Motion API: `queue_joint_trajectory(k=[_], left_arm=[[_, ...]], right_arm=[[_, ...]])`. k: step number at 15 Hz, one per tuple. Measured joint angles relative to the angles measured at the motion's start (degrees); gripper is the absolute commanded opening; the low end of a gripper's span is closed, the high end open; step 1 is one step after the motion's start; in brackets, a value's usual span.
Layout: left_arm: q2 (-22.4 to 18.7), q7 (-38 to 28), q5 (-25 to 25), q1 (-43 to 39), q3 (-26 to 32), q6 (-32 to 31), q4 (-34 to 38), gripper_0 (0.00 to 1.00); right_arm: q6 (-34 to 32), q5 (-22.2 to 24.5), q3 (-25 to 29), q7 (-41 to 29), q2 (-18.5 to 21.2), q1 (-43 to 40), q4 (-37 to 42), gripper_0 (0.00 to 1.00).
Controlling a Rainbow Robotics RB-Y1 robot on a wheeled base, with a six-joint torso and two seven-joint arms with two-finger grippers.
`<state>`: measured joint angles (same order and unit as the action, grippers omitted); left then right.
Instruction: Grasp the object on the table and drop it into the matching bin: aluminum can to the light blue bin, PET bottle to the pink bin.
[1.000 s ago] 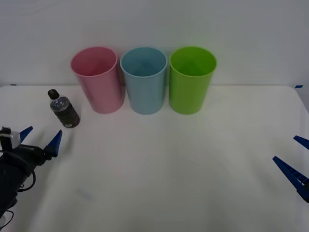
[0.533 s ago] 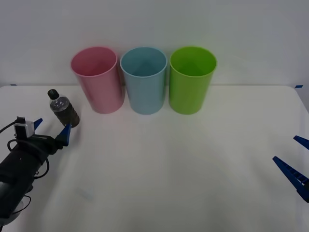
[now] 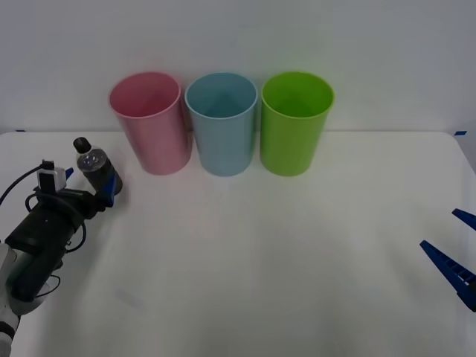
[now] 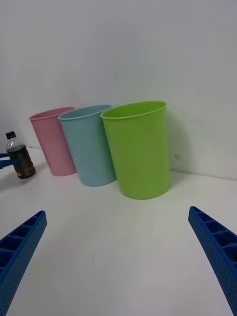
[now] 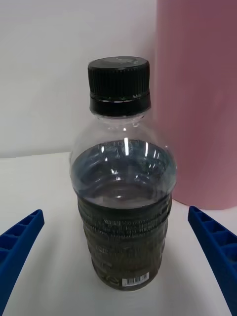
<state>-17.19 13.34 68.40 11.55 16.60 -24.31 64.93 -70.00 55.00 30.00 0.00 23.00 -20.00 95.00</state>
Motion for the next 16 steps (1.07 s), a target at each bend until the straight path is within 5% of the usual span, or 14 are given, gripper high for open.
queue_joint_trajectory(k=[14, 15, 16], left_arm=[[0.5, -0.2, 5.6, 7.2, 0.4, 2.1, -7.0, 1.0], [0.4, -0.2, 5.6, 7.2, 0.4, 2.1, -6.9, 0.32], [0.4, -0.2, 5.6, 7.2, 0.4, 2.1, -6.9, 0.08]], right_arm=[[0.0, 0.0, 0.0, 0.0, 0.0, 0.0, 0.0, 1.0], [0.0, 0.0, 0.0, 0.0, 0.0, 0.0, 0.0, 1.0], [0.0, 0.0, 0.0, 0.0, 0.0, 0.0, 0.0, 1.0]])
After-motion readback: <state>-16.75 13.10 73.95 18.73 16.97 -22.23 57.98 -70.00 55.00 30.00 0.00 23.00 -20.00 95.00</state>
